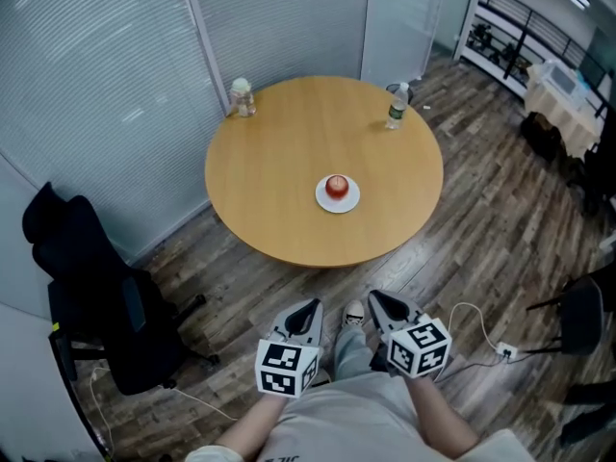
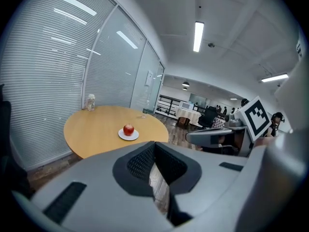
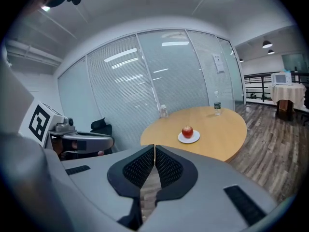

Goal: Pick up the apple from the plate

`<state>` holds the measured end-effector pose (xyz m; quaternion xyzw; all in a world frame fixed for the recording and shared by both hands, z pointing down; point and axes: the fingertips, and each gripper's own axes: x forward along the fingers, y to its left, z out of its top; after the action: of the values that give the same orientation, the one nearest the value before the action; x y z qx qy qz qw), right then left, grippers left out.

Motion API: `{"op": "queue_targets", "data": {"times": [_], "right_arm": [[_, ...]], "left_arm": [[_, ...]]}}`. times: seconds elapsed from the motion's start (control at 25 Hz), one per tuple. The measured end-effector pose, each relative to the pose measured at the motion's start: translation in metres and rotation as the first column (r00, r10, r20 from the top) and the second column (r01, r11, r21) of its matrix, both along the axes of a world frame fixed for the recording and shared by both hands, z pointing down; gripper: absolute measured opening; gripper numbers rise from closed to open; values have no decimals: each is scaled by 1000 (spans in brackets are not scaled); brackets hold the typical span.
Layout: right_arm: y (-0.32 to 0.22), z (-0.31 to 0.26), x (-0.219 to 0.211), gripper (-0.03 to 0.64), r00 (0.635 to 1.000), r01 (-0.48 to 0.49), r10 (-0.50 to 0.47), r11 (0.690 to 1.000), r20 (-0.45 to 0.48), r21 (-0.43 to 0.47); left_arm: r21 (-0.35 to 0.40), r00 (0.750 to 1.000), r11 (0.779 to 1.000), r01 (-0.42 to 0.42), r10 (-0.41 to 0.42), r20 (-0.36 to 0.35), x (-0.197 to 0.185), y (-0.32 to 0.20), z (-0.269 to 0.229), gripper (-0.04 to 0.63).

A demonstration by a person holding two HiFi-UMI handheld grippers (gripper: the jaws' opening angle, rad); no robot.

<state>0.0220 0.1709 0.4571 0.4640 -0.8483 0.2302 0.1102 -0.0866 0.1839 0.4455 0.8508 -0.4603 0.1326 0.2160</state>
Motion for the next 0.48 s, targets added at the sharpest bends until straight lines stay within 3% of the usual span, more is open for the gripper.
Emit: {"op": "queue_targets", "data": {"times": [0.48], "right_arm": [[-155, -3, 32, 32, 996, 84, -83, 996, -26, 23]], "left_arm": [[16, 997, 998, 66, -66, 26, 31, -155, -1, 3]]}}
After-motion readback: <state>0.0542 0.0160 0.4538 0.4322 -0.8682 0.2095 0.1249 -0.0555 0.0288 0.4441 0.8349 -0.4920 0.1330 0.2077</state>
